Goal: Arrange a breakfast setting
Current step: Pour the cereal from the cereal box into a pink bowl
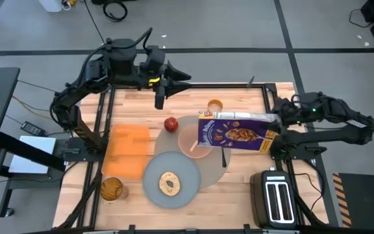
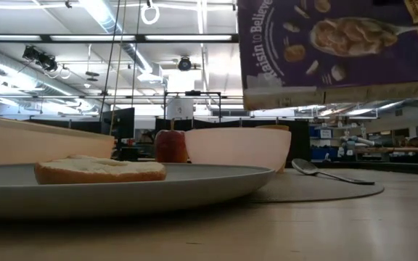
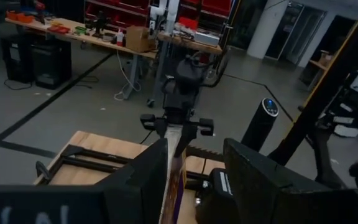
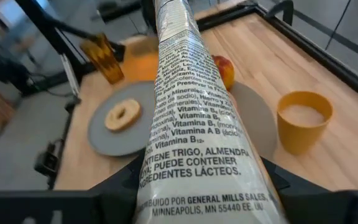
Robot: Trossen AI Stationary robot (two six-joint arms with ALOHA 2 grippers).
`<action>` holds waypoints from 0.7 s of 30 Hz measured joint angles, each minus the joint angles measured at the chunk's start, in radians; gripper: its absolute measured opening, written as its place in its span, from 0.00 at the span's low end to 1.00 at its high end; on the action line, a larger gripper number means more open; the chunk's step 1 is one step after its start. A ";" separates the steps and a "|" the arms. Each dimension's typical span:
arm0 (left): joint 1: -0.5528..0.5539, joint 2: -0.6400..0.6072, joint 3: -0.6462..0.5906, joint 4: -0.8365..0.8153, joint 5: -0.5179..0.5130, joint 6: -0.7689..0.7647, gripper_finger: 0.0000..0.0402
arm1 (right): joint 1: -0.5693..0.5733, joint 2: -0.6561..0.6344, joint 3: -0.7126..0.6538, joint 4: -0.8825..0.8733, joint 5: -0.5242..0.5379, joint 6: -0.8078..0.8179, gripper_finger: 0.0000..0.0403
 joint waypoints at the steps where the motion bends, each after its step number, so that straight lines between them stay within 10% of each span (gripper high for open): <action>1: 0.000 -0.002 0.000 -0.003 0.000 0.005 0.41 | 0.000 0.033 0.024 -0.003 0.001 -0.018 0.41; 21: 0.001 -0.024 0.000 -0.423 -0.012 0.010 0.41 | 0.000 0.509 0.409 -0.173 -0.006 -0.284 0.41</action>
